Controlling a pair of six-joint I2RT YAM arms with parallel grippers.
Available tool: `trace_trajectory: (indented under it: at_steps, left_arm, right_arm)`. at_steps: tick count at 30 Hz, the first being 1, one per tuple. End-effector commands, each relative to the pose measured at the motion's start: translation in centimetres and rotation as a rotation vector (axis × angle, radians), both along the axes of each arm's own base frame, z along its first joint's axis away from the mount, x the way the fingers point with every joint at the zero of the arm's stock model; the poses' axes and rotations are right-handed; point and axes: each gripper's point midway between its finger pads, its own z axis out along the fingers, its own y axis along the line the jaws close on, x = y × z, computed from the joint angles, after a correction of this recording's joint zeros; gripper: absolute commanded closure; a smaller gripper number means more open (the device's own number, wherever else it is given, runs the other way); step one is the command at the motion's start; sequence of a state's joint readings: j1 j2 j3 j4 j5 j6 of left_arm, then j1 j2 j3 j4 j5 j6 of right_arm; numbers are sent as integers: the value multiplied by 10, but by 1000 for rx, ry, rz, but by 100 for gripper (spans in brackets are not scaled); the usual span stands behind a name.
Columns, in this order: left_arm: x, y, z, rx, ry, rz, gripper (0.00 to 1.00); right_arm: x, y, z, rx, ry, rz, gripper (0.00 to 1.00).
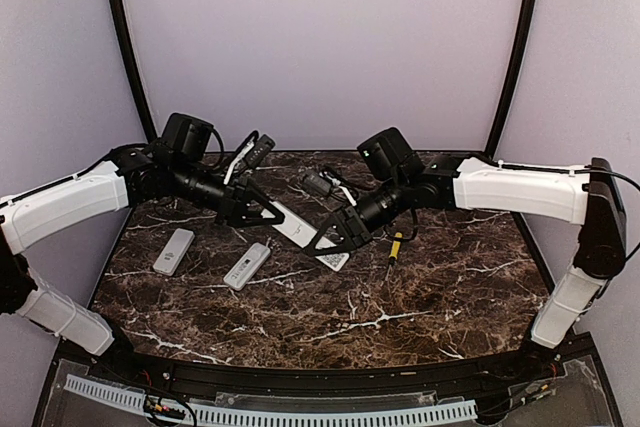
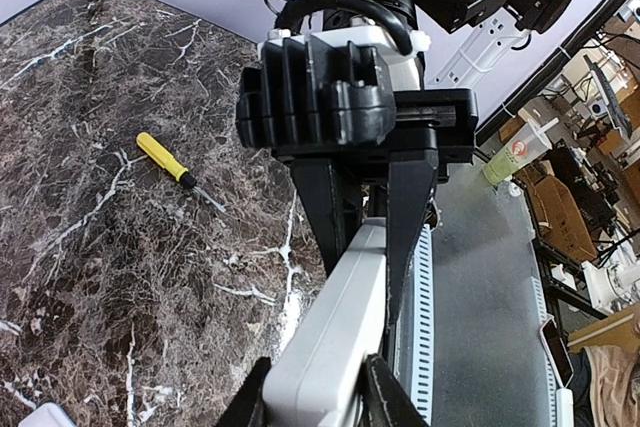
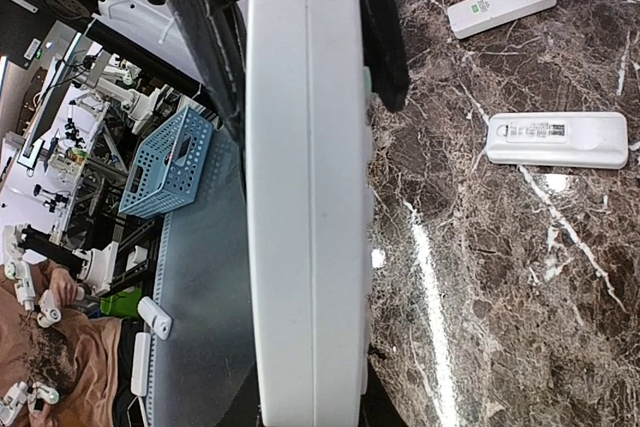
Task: Unload the batteries from the remote control
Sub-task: Remove the battery cover from the remote control.
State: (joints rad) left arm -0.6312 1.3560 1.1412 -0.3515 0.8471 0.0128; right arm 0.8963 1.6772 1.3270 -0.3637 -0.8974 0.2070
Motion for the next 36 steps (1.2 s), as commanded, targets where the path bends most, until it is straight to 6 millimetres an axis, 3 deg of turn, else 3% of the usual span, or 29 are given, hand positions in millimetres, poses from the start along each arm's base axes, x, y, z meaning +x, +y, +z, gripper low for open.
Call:
trace_trajectory:
  at_steps: [1, 6, 11, 25, 36]
  left_arm:
    - [3, 6, -12, 45, -5, 14, 80]
    - [7, 7, -15, 64, -4, 33, 63]
    - [12, 12, -14, 71, -14, 55, 58]
    - [18, 21, -7, 56, -9, 75, 64]
    - [11, 22, 0, 14, 28, 30, 76]
  right_arm:
    - [-10, -2, 24, 55, -1, 23, 100]
    - [-10, -2, 24, 56, -5, 20, 100]
    - [-10, -3, 24, 54, -7, 17, 100]
    - [-10, -3, 23, 54, -5, 16, 100]
    - [-10, -3, 21, 46, 0, 14, 100]
